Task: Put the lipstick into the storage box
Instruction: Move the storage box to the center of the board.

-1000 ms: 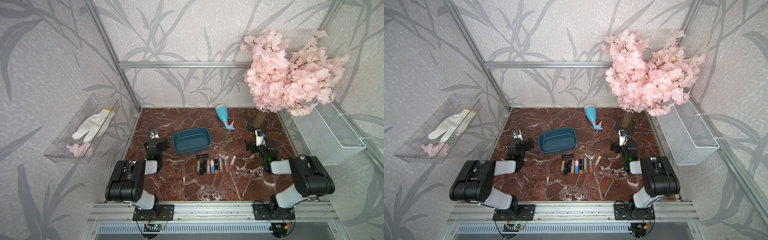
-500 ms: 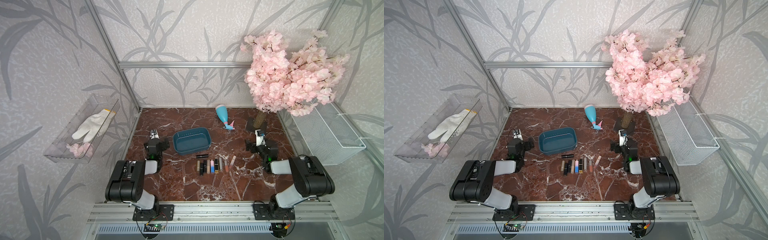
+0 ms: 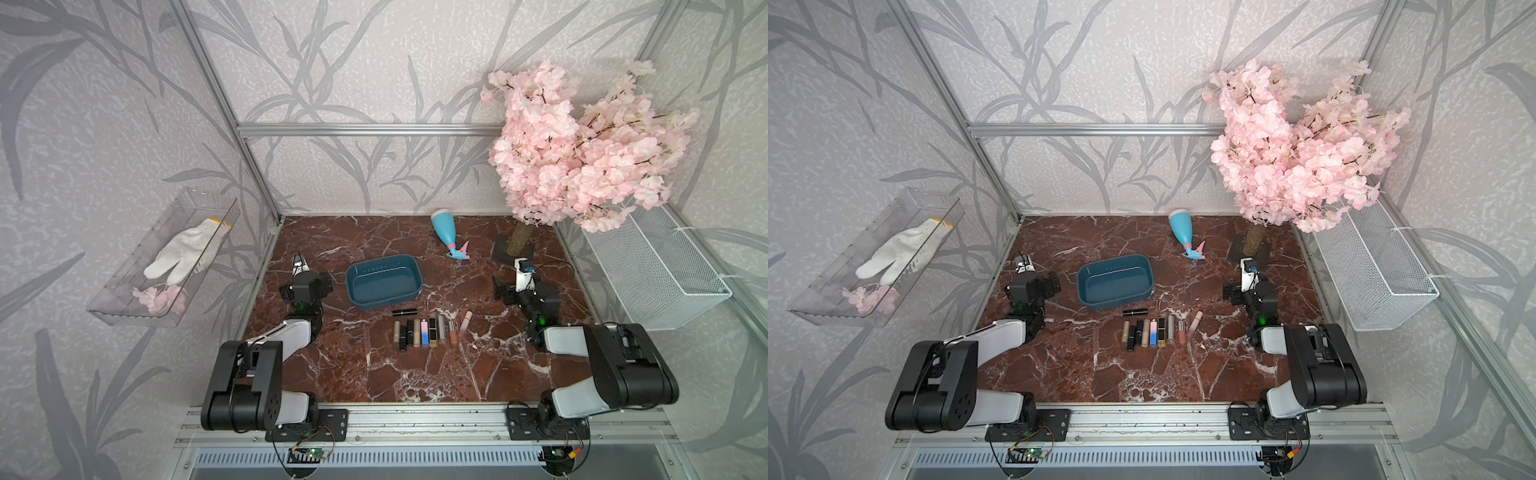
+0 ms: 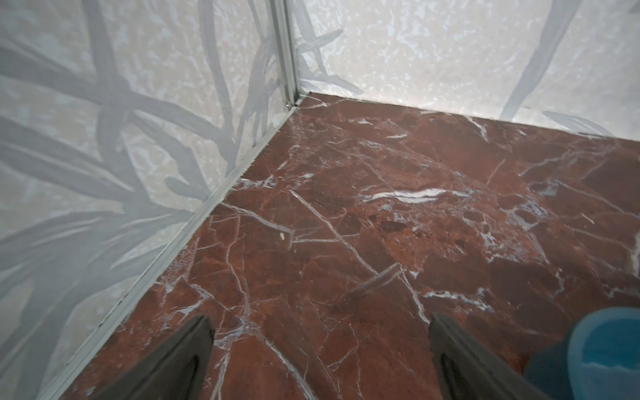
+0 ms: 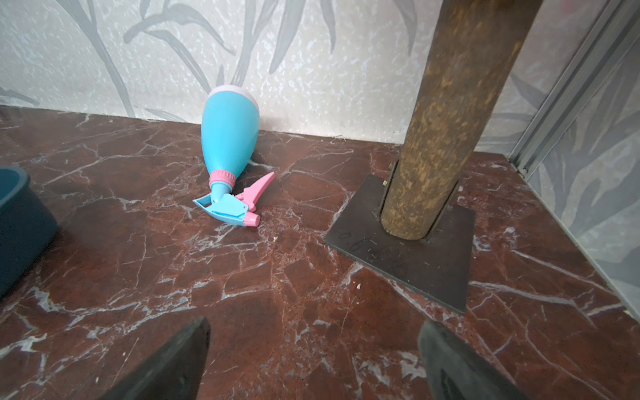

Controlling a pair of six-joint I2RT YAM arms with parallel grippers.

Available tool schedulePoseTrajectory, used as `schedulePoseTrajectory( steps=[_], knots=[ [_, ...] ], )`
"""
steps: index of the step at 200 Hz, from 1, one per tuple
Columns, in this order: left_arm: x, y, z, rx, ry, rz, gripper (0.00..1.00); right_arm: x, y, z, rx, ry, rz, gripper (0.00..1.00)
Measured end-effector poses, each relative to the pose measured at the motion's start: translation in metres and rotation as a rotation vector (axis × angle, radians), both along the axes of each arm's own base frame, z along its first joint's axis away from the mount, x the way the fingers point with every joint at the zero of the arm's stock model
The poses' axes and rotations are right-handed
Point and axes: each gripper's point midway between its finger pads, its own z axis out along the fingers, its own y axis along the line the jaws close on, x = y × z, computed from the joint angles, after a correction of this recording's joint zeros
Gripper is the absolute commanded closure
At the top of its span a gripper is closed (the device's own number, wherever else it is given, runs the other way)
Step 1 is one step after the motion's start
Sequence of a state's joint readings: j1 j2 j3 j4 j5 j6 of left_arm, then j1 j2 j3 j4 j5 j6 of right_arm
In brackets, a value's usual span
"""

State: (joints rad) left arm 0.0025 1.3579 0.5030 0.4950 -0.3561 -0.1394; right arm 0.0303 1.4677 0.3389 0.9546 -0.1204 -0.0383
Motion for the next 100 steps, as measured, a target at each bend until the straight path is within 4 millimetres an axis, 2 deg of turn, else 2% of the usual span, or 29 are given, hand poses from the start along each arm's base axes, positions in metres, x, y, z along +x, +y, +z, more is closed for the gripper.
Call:
schedulePoseTrajectory(
  steps=[29,46,61,80,100],
  knots=[
    [0.004,0.006,0.031,-0.052,0.016,0.068,0.00,-0.003,-0.003,0.015,0.038,0.041,-0.030,0.01],
    [0.005,0.007,0.046,-0.094,0.033,0.098,0.00,0.005,-0.005,0.028,0.099,0.110,-0.059,0.01],
    [0.003,0.006,0.054,-0.128,0.050,0.115,0.00,0.013,0.003,0.046,0.167,0.155,-0.041,0.01],
    [-0.004,0.001,0.050,-0.173,0.103,0.107,0.00,0.017,0.020,0.062,0.249,0.219,0.001,0.01],
    [-0.012,-0.012,0.036,-0.241,0.183,0.070,0.00,0.008,0.051,0.064,0.300,0.308,0.075,0.01]
  ],
)
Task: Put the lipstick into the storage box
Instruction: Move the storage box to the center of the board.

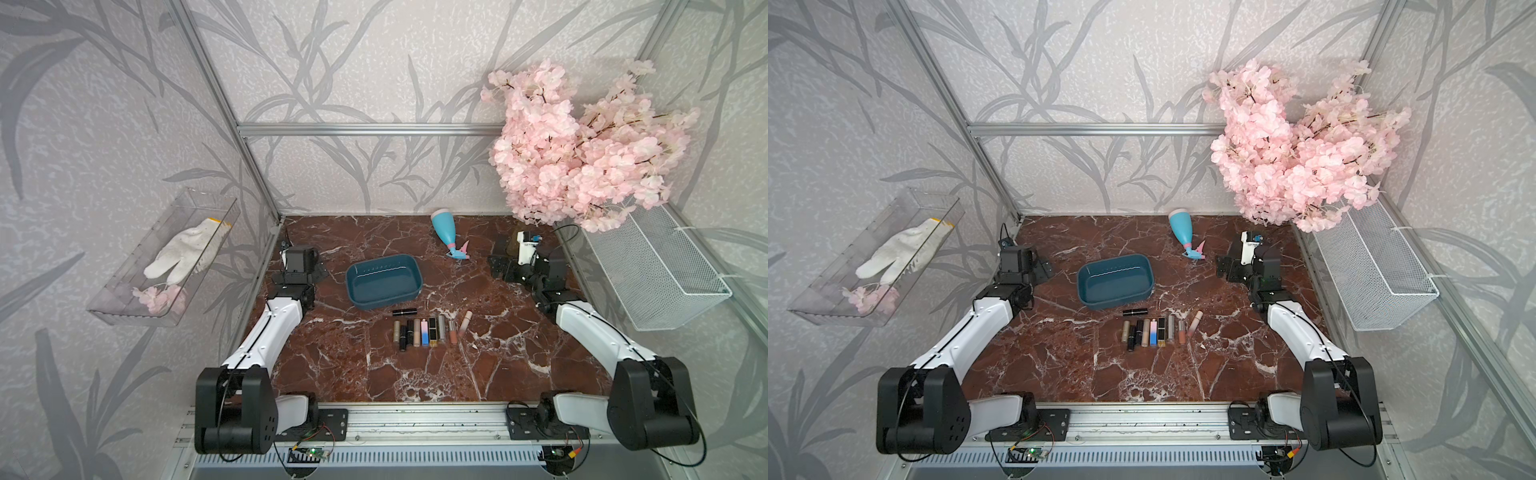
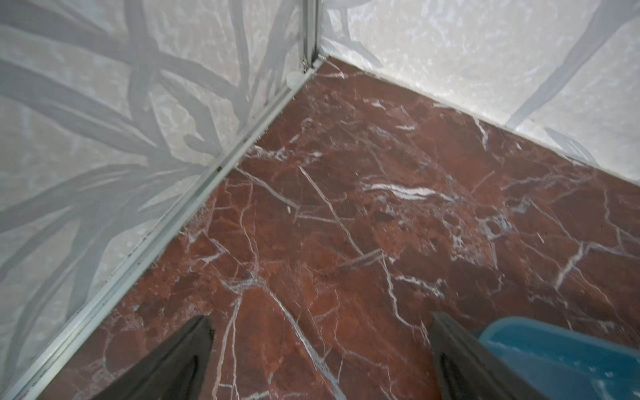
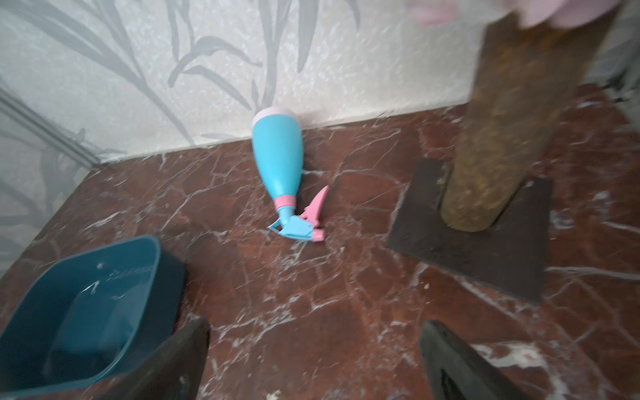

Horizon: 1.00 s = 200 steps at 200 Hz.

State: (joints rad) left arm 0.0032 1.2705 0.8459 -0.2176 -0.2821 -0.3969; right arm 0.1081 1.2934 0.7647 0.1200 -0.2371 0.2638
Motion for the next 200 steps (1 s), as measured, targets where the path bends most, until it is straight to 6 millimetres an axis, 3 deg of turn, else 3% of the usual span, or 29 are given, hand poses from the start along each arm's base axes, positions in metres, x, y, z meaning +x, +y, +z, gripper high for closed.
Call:
schedulePoseTrajectory(
  steps=[37,91,131,200],
  knots=[
    [-0.017,-0.023,-0.017,-0.135,0.104,-0.064,0.00,-0.021,0.065,0.008,0.047,0.120,0.191,0.01],
    [-0.025,-0.049,-0.015,-0.300,0.158,-0.105,0.00,-0.035,0.145,0.011,-0.035,0.258,0.399,0.01],
    [-0.025,-0.067,-0.022,-0.406,0.197,-0.144,0.00,-0.031,0.178,-0.011,-0.161,0.392,0.458,0.01],
    [-0.023,-0.088,-0.047,-0.530,0.289,-0.173,0.00,-0.016,0.207,-0.049,-0.369,0.565,0.457,0.01]
  ],
)
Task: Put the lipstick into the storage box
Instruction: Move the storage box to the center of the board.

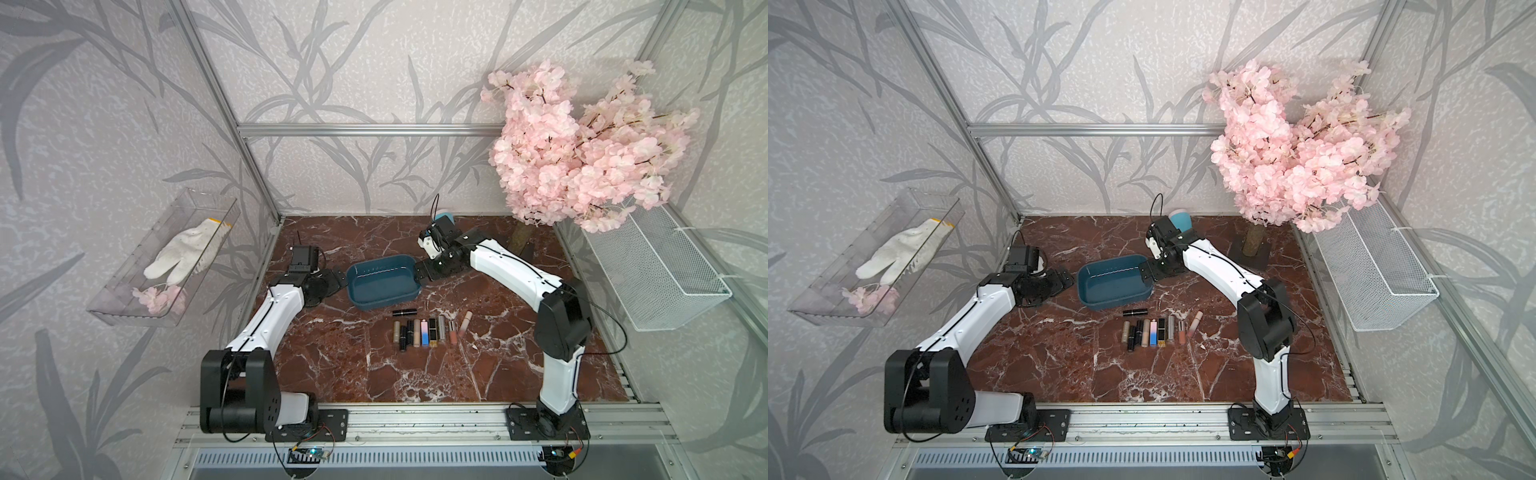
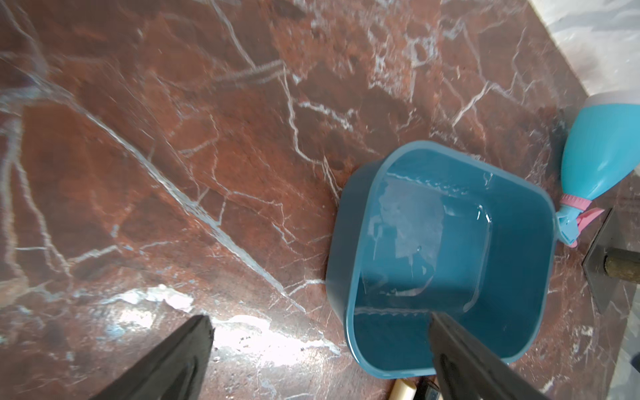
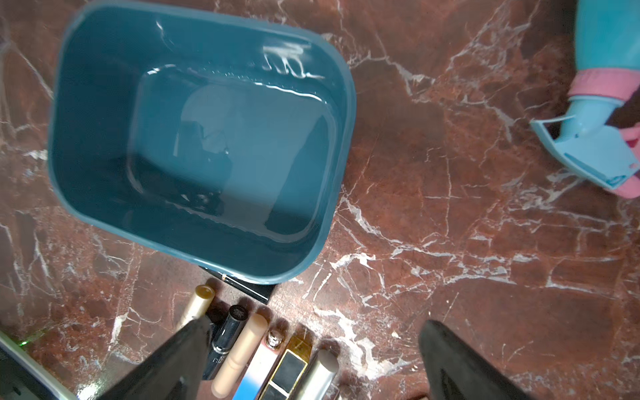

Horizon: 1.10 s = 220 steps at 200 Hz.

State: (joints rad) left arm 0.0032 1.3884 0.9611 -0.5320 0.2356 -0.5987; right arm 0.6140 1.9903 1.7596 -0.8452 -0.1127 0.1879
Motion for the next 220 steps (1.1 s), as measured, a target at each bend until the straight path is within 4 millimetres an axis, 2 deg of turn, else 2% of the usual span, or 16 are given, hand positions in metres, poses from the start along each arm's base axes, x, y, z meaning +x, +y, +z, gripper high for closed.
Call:
schedulePoseTrajectory(
  steps=[64,117,163,201,220],
  knots=[
    [0.019,-0.014,-0.020,-0.061,0.073,-0.035,0.00,0.022,0.012,-0.050,-0.144,0.099,-0.009,0.01],
    [0.046,-0.039,-0.032,-0.061,0.115,-0.104,0.00,0.039,0.011,-0.071,-0.232,0.121,-0.026,0.01],
    [0.063,-0.065,-0.045,-0.056,0.147,-0.168,0.00,0.036,-0.009,-0.081,-0.278,0.164,-0.051,0.01],
    [0.068,-0.082,-0.052,-0.054,0.163,-0.209,0.00,0.022,-0.048,-0.103,-0.327,0.248,-0.103,0.01],
    [0.069,-0.090,-0.053,-0.055,0.165,-0.227,0.00,0.013,-0.068,-0.105,-0.343,0.270,-0.133,0.01]
  ],
)
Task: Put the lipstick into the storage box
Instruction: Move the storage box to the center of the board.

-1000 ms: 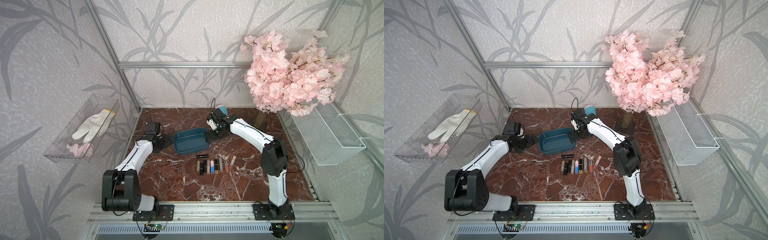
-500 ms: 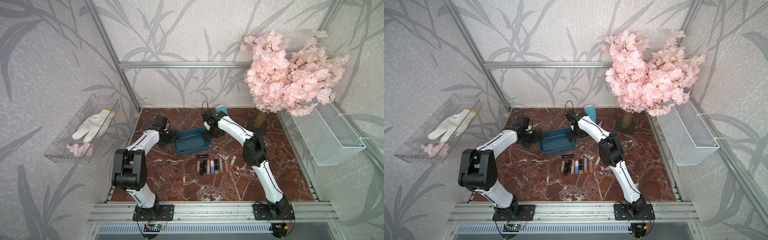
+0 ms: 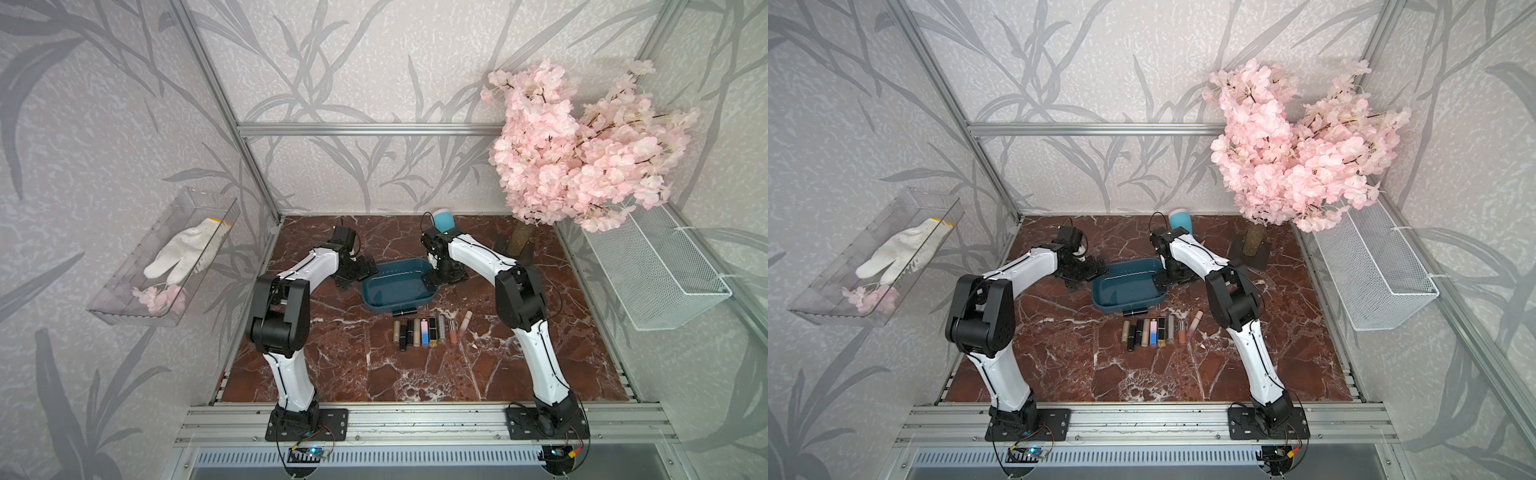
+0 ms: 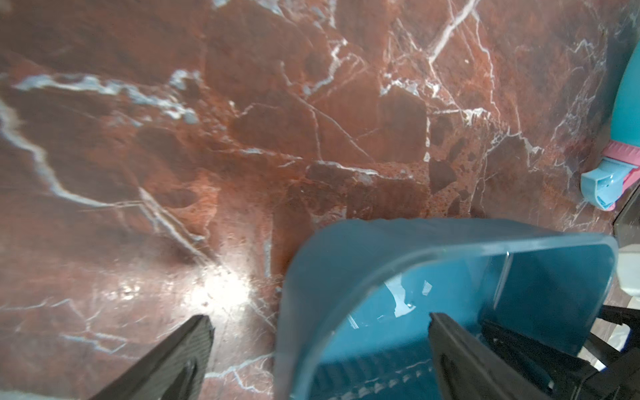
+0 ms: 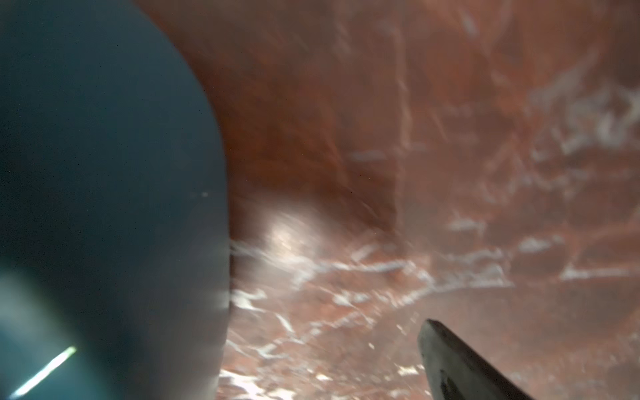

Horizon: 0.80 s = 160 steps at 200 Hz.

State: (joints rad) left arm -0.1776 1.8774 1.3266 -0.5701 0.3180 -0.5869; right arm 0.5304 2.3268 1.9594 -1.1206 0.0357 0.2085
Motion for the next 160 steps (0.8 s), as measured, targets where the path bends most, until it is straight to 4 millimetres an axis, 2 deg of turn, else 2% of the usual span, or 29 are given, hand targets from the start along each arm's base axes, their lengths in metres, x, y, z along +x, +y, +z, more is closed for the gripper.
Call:
schedulePoseTrajectory(
  steps=[31,71,160],
  knots=[
    [0.002,-0.013,-0.001,-0.004,-0.002,-0.029,0.00,-0.012,-0.028,0.011,-0.004,-0.008,-0.045,0.01],
    [0.002,-0.033,-0.004,-0.014,0.003,-0.073,0.00,-0.020,-0.051,0.019,0.006,-0.030,-0.097,0.01],
    [-0.003,-0.044,-0.005,-0.018,0.009,-0.099,0.00,-0.041,-0.063,0.013,0.012,-0.030,-0.175,0.01]
  ],
)
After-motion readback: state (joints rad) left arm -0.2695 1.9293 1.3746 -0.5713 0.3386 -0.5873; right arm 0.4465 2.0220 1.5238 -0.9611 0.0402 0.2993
